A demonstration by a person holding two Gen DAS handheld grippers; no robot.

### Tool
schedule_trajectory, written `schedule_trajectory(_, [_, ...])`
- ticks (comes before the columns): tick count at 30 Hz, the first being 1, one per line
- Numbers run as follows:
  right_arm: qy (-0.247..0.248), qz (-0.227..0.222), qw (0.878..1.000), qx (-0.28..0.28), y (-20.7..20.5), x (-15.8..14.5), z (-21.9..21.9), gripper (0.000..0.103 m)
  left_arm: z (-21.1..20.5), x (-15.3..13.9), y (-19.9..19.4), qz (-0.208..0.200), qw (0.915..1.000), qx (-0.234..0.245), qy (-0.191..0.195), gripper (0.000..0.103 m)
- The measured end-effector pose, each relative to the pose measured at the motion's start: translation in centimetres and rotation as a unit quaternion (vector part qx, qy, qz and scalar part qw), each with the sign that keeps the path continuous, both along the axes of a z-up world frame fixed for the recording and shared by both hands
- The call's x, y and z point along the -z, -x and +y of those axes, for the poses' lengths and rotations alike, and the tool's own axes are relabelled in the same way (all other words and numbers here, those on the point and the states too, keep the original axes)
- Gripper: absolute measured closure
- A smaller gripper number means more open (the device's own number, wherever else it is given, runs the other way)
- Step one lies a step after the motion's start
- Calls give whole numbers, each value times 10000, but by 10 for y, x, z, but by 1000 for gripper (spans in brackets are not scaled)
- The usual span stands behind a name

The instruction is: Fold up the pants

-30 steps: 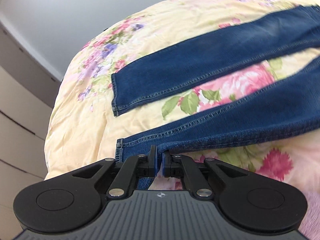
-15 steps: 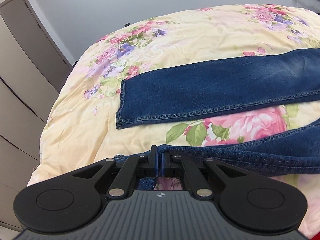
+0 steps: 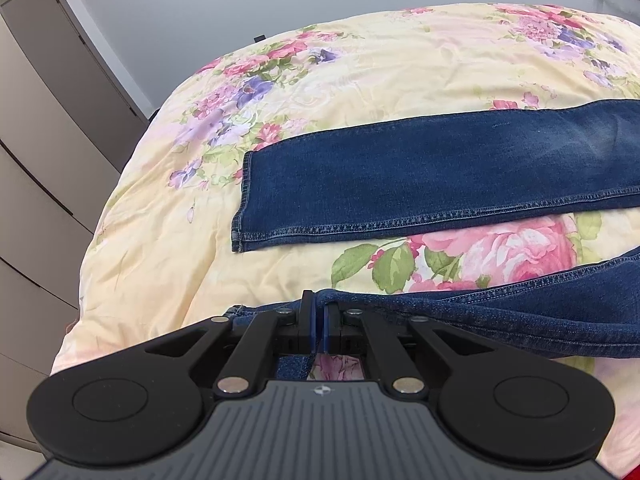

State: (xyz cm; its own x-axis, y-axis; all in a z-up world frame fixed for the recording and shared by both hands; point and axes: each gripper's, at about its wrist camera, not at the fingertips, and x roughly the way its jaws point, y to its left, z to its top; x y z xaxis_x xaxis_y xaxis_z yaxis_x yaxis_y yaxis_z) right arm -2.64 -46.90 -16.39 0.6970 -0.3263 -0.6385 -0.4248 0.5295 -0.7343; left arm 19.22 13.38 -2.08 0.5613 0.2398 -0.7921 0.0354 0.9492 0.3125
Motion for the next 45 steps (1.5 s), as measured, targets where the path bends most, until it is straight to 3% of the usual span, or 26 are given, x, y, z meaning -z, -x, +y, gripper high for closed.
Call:
schedule_trajectory(7, [938,-122,9940,-549,6,28,2,75,6,-2,12,-62,9998,-113,146,100])
schedule_trajectory(10, [1185,-285,9908,-582,7,31,3,86,9,-1,18,-91,9995,-160,243,99])
schedule_trajectory(13, [1124,-633,9908,-420,5,16,4,97,13,-2,23,-134,9993,-154,310,99])
schedule_trajectory(19, [628,-1407,9881,-37,-14,-42,3,99,21,-9,25,-349,9981,-301,405,100])
schedule_trajectory(24, [83,-1925,9798,536,-60,-88,3,99,27,-16,18,-548,9969,-444,350,100])
schedule_trajectory(31, [-480,-2213,9667,1196,-134,-115,-2,99,26,-19,-18,-648,9962,-568,122,100])
schedule_trajectory(39, [-482,-2026,9680,1403,-238,-109,1,99,18,-2,-102,-445,9968,-565,-345,100])
schedule_trajectory(45, [-300,-1788,9726,1455,-331,-83,2,99,6,31,-182,-283,9960,-473,-710,100])
